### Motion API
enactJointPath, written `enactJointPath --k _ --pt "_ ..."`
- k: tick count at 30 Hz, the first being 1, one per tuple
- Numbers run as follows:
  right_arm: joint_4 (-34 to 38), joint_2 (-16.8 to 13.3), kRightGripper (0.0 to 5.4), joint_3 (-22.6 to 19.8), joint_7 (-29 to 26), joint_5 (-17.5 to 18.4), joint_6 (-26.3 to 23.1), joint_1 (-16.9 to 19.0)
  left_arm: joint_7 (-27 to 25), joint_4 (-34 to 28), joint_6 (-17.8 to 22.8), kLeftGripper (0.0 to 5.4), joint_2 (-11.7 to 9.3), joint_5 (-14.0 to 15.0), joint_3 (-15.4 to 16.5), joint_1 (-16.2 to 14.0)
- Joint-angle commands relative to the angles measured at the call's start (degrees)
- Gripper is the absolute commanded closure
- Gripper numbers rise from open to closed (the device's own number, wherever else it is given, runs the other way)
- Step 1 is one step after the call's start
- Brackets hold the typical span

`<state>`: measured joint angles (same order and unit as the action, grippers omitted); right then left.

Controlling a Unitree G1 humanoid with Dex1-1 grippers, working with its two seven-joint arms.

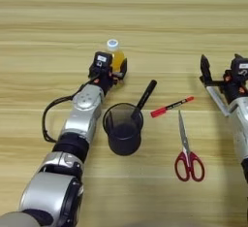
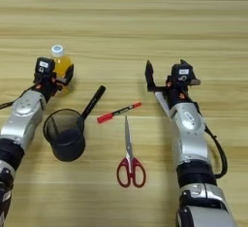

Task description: Move the objects on the table

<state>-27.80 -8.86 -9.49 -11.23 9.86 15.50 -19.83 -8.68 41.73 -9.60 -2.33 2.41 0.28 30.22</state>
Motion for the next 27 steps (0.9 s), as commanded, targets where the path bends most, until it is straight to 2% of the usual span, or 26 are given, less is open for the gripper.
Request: enactJointPath --k 1,10,16,19,22,27 --pt "0.47 -0.14 0.0 -0.38 -0.41 0.3 0.38 -0.03 0.38 0.99 -0.83 1.86 0.11 -0.97 -0.24 1.12" --pt "1.95 -0.67 0.0 -0.46 -2.27 1.06 0.96 -0.16 -1.34 -0.89 -1.51 1.86 -0.07 -0.92 -1.22 0.92" --pt "3.34 -1.53 0.0 -0.32 -5.18 2.14 1.69 -0.43 -4.7 -5.39 -0.33 1.86 -0.9 0.14 -1.69 0.52" --pt "6.31 -2.75 0.0 0.72 -9.67 3.42 1.33 -0.04 -7.32 -9.34 1.15 1.86 -1.78 0.99 -1.81 0.13" --pt "10.88 -4.58 0.0 1.63 -15.64 6.19 -0.86 0.7 -10.36 -14.24 3.57 1.86 -2.76 1.87 -2.03 -0.16" --pt "18.2 -6.44 0.0 2.86 -23.03 11.22 -6.34 2.26 -14.19 -22.46 8.21 1.86 -3.88 3.65 -2.23 -0.88"
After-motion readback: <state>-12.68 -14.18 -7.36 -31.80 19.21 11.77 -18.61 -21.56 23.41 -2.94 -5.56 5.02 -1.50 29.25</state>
